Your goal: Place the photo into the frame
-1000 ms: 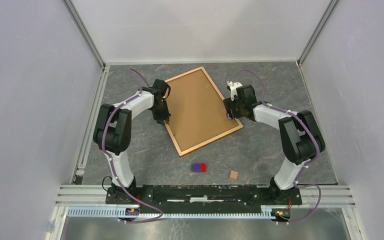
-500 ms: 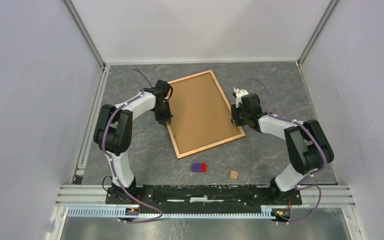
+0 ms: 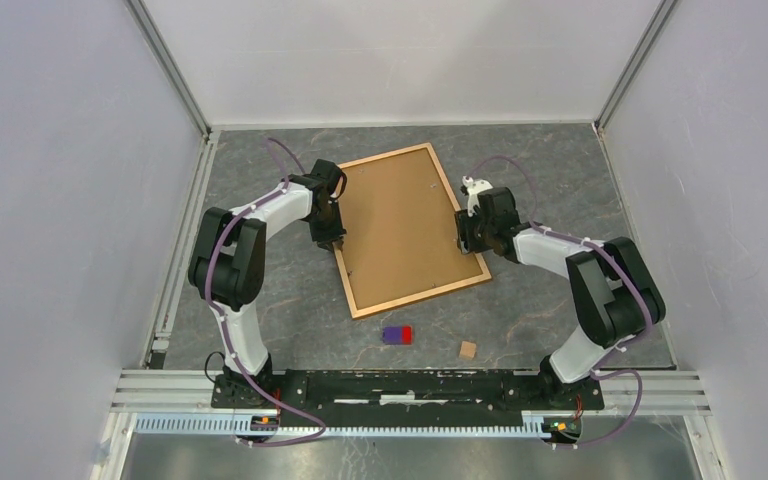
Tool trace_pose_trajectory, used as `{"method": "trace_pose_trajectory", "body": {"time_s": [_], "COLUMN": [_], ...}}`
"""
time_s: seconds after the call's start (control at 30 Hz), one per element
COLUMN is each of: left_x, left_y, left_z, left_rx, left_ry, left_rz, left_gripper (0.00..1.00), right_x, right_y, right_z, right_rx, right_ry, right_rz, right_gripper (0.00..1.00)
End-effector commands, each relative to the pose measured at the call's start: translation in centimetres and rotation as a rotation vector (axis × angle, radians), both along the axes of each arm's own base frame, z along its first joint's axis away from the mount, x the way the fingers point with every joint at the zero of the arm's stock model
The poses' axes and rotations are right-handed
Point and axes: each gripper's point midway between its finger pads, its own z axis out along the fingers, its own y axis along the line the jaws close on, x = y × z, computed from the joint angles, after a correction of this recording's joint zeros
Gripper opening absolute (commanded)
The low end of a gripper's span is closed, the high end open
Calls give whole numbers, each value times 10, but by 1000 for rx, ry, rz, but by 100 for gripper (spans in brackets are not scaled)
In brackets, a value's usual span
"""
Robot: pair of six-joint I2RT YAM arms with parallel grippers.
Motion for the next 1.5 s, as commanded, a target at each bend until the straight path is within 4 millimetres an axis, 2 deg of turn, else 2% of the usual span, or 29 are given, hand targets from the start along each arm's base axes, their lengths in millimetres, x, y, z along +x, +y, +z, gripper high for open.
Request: {"method": "trace_pose_trajectory", "body": {"time_s": [0.0, 0.2, 0.5, 0.67, 0.77, 0.9, 1.1, 1.33, 1.47], "left_x": [12, 12, 13, 12, 12, 13, 12, 11, 11], "left_y": [-7, -9, -11, -15, -13, -12, -14, -14, -15], "left_z": [14, 14, 15, 15, 16, 18, 17, 16, 17], "left_rx": [-1, -13, -34, -49, -42, -39, -52, -54, -57], "left_ry": [-58, -54, -51, -42, -48, -56, -47, -44, -46], "left_rz": [-78, -80, -80, -81, -81, -81, -84, -86, -88], "left_gripper": [2, 2, 2, 2, 2, 2, 2, 2, 2], "right_x": [2, 15, 8, 10, 15, 16, 23, 33, 35], "right_y": [-2, -6, -16, -18, -10, -6, -4, 4, -6], "right_z": [-9, -5, -24, -26, -23, -16, -20, -13, -14], "right_rx": [-47, -83, -130, -144, -131, -120, -134, -88, -118], "right_ry": [20, -1, 53, 52, 51, 20, 22, 16, 30], "right_rz": [4, -22, -88, -111, -69, -41, -21, -56, -130], "right_gripper": [54, 53, 45, 42, 50, 55, 56, 48, 42]}}
